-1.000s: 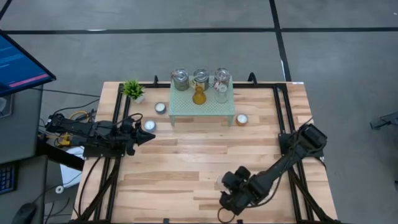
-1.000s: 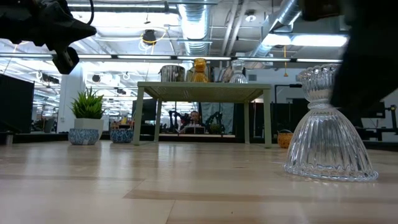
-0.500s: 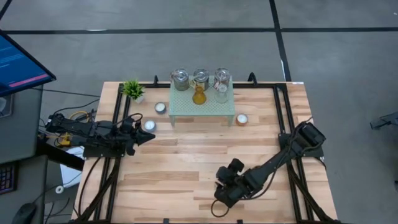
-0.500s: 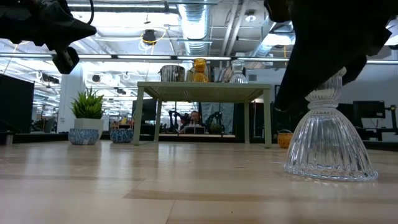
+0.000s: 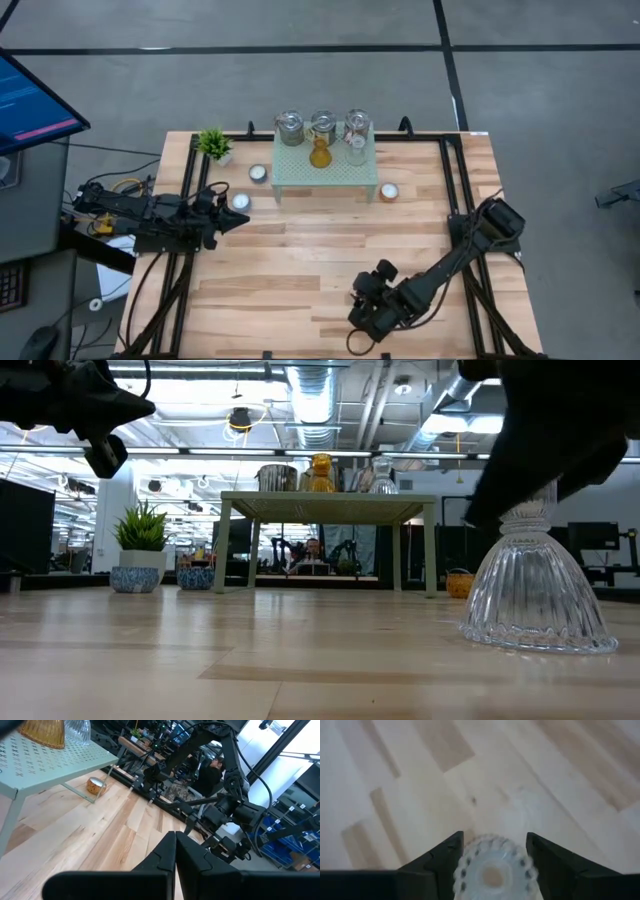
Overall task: Pick & Place candle stick holders
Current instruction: Put the transparent candle holder on the shelf
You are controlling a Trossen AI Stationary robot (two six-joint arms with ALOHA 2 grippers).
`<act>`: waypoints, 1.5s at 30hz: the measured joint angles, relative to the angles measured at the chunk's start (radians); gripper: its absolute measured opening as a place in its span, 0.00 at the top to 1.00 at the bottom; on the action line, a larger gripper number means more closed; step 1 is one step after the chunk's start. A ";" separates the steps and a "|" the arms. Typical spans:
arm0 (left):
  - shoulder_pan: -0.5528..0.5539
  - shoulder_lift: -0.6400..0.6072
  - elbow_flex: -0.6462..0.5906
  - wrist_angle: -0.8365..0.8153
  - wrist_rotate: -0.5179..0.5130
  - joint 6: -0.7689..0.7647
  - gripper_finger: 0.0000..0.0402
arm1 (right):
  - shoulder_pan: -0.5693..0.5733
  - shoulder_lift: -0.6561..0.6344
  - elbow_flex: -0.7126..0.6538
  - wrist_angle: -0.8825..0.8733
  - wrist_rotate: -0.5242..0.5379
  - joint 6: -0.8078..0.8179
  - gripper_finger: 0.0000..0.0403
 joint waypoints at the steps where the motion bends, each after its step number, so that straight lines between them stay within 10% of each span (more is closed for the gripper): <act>1: 0.000 0.000 0.000 0.000 0.000 0.000 0.98 | 0.003 -0.001 -0.008 0.006 0.024 0.019 0.48; 14: 0.000 0.000 0.000 0.004 0.000 0.000 0.98 | 0.060 -0.002 -0.240 0.328 0.144 0.177 0.43; 25: 0.000 0.000 0.000 0.010 0.000 0.000 0.98 | 0.030 -0.006 -0.248 0.329 0.193 0.073 0.67; 45: 0.000 0.000 0.000 0.016 0.000 0.000 0.98 | -0.295 -0.174 -0.256 0.573 -0.008 -0.556 0.67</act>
